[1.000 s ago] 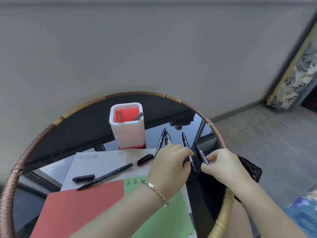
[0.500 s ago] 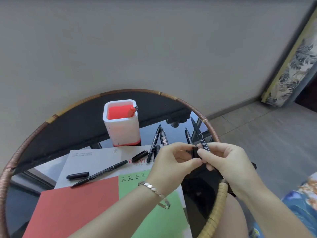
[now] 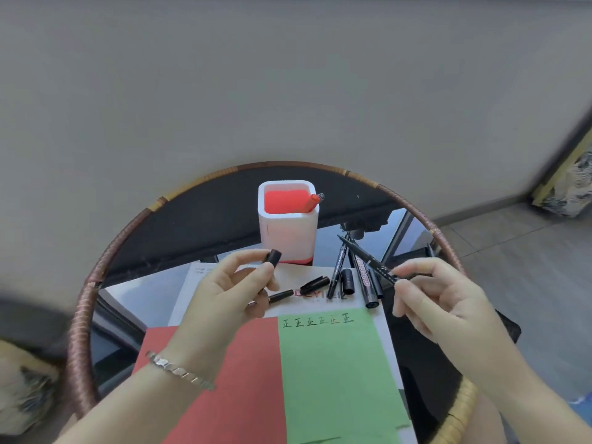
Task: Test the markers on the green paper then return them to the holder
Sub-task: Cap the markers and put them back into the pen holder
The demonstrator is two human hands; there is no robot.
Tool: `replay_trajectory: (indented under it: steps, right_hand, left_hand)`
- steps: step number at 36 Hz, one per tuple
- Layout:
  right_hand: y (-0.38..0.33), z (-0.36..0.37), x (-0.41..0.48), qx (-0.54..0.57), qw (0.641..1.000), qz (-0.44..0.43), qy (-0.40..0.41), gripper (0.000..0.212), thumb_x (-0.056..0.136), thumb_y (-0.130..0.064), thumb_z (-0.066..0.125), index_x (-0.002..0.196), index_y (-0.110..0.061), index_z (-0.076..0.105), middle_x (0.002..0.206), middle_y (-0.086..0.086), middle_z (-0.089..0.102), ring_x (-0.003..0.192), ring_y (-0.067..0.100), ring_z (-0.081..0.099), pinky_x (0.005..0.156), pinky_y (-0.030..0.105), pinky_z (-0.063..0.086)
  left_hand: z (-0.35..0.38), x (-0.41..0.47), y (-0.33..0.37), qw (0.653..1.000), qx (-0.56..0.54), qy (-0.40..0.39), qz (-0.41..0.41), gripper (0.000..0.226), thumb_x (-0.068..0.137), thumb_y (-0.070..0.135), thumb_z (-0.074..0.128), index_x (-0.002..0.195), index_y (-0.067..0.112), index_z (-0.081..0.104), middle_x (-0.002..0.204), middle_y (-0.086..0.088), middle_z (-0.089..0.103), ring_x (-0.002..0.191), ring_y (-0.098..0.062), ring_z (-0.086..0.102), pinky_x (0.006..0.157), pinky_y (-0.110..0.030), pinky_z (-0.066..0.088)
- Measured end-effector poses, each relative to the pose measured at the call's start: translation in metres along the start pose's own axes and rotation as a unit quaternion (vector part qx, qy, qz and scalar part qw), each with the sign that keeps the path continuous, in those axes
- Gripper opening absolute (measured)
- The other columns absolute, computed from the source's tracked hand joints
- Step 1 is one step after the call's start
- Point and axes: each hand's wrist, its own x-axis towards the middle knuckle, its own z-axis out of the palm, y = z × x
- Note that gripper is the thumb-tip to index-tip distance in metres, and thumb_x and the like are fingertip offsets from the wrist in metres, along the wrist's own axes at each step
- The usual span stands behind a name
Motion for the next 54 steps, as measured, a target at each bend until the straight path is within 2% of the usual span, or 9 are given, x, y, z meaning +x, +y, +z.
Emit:
replay_trajectory:
  steps: [8,11,16,34,40,46,49,52,54]
  right_hand:
    - [-0.014,0.013,-0.002,0.103,0.994,0.021,-0.028,0.016,0.067,-0.024,0.059,0.072,-0.020,0.074,0.054,0.011,0.066,0.039,0.009,0.043,0.039,0.015,0.037]
    - [-0.013,0.014,-0.002,0.092,0.994,0.018,-0.050,0.027,0.062,-0.045,0.070,0.074,-0.021,0.075,0.056,0.010,0.067,0.040,0.009,0.043,0.041,0.015,0.039]
    - [-0.015,0.014,-0.003,0.080,0.995,0.035,-0.042,0.017,0.067,-0.024,0.060,0.071,-0.016,0.074,0.053,0.010,0.067,0.039,0.010,0.040,0.044,0.015,0.040]
    - [-0.018,0.020,-0.008,0.008,0.999,0.009,-0.053,0.018,0.059,-0.035,0.064,0.061,-0.019,0.073,0.046,0.006,0.064,0.039,0.003,0.048,0.045,0.009,0.038]
    - [-0.027,0.023,-0.010,0.004,0.999,-0.011,-0.036,0.015,0.046,-0.031,0.071,0.056,-0.020,0.074,0.044,0.000,0.064,0.038,0.007,0.056,0.043,0.011,0.043]
    - [-0.018,0.021,-0.005,0.116,0.991,0.030,-0.062,0.029,0.052,-0.040,0.077,0.057,-0.012,0.074,0.039,0.005,0.054,0.031,0.011,0.037,0.034,0.017,0.032]
    - [-0.012,0.019,-0.003,0.173,0.975,0.084,-0.114,0.050,0.034,-0.049,0.087,0.056,-0.007,0.071,0.037,0.000,0.050,0.030,0.009,0.034,0.034,0.011,0.027]
    - [-0.010,0.017,-0.001,0.183,0.967,0.110,-0.142,0.054,0.029,-0.048,0.089,0.057,-0.007,0.070,0.038,0.000,0.049,0.030,0.008,0.033,0.034,0.010,0.025]
    - [-0.011,0.017,0.000,0.172,0.970,0.099,-0.140,0.054,0.031,-0.049,0.088,0.060,-0.006,0.071,0.038,0.001,0.050,0.031,0.008,0.033,0.033,0.010,0.026]
  left_hand:
    - [-0.015,-0.009,-0.006,1.000,-0.004,-0.019,-0.017,0.016,0.087,0.013,0.054,0.087,0.014,0.070,0.059,0.005,0.054,0.050,-0.008,0.046,0.050,-0.017,0.045]
    - [-0.014,-0.009,-0.008,0.999,-0.008,-0.019,-0.024,0.017,0.086,0.013,0.055,0.082,0.015,0.071,0.059,0.004,0.055,0.049,-0.008,0.046,0.050,-0.019,0.045]
    - [-0.010,-0.008,-0.009,0.999,-0.006,-0.029,-0.022,0.015,0.086,0.014,0.054,0.088,0.012,0.069,0.058,0.005,0.055,0.048,-0.007,0.046,0.052,-0.020,0.044]
    - [0.009,-0.020,-0.007,0.985,0.111,-0.130,0.037,0.010,0.086,0.010,0.057,0.084,0.010,0.066,0.049,0.011,0.052,0.044,-0.004,0.042,0.049,-0.013,0.036]
    - [0.014,-0.021,-0.005,0.981,0.093,-0.163,0.055,0.017,0.077,0.030,0.066,0.076,0.014,0.059,0.045,0.014,0.047,0.044,-0.003,0.039,0.048,-0.014,0.034]
    - [0.017,-0.023,-0.001,0.949,0.165,-0.154,0.220,0.012,0.075,0.027,0.067,0.076,0.025,0.056,0.065,0.022,0.059,0.057,0.003,0.053,0.056,-0.008,0.039]
    - [0.014,-0.020,-0.004,0.881,0.261,-0.164,0.359,0.015,0.083,0.044,0.058,0.084,0.030,0.051,0.081,0.017,0.058,0.068,-0.006,0.058,0.062,-0.017,0.048]
    - [0.011,-0.014,-0.010,0.813,0.322,-0.165,0.456,0.017,0.091,0.036,0.049,0.090,0.019,0.050,0.081,0.011,0.052,0.067,-0.010,0.054,0.060,-0.019,0.047]
    - [0.012,-0.013,-0.011,0.836,0.289,-0.151,0.442,0.017,0.090,0.039,0.051,0.088,0.021,0.051,0.084,0.017,0.056,0.069,-0.004,0.057,0.062,-0.014,0.048]
